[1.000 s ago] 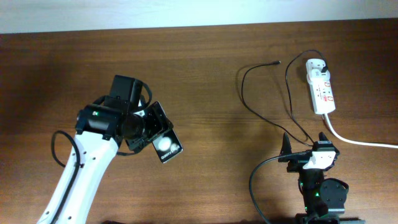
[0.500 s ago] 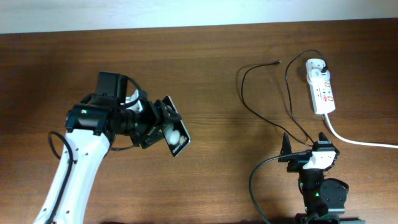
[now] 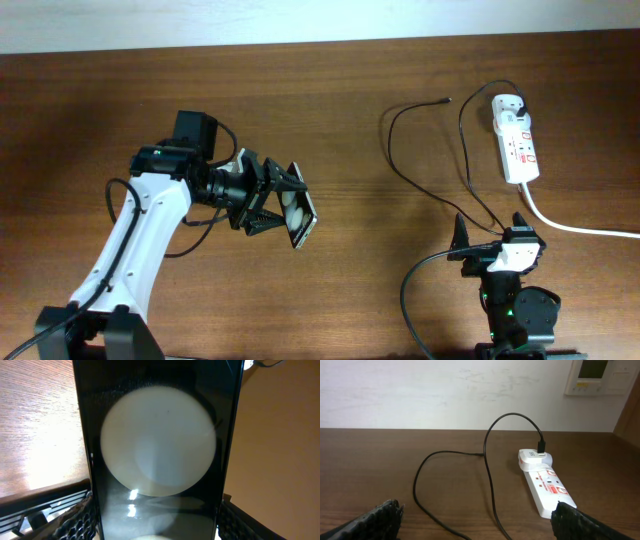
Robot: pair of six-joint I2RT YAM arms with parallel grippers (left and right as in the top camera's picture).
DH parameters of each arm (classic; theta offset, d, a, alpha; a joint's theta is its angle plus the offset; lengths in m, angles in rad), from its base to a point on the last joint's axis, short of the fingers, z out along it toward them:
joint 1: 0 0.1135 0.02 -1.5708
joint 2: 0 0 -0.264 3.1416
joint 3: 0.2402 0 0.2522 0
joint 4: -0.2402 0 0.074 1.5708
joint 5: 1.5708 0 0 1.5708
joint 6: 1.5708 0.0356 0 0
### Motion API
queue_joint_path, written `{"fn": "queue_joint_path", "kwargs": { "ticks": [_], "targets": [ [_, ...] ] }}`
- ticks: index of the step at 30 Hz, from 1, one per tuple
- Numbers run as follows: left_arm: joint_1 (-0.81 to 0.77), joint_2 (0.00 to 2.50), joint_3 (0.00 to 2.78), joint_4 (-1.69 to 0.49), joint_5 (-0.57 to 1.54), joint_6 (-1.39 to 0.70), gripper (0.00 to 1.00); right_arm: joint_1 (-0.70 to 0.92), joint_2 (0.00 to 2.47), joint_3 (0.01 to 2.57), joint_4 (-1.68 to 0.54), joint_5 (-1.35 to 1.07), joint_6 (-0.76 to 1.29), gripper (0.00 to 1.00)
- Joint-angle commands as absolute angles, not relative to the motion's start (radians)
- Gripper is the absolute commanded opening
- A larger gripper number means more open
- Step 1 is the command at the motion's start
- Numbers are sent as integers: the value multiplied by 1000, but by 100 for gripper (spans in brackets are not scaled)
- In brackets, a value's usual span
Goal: Plug charger to phone and switch on socket
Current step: 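Rotate the phone upright and hold it toward the center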
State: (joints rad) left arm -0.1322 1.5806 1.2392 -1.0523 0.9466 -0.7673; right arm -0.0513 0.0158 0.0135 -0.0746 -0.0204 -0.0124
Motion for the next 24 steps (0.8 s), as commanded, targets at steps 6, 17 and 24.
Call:
{"fn": "queue_joint_path", "kwargs": {
  "ticks": [6, 17, 24],
  "targets": [
    [-128, 1576, 1240, -1048, 1000, -747, 39, -46, 9, 6, -75, -26, -19, 99],
    [-128, 1576, 1240, -1048, 999, -747, 38, -46, 9, 6, -75, -26, -19, 99],
    [-128, 1576, 1240, -1048, 999, -746, 38, -46, 9, 6, -75, -26, -19, 99]
  ]
}}
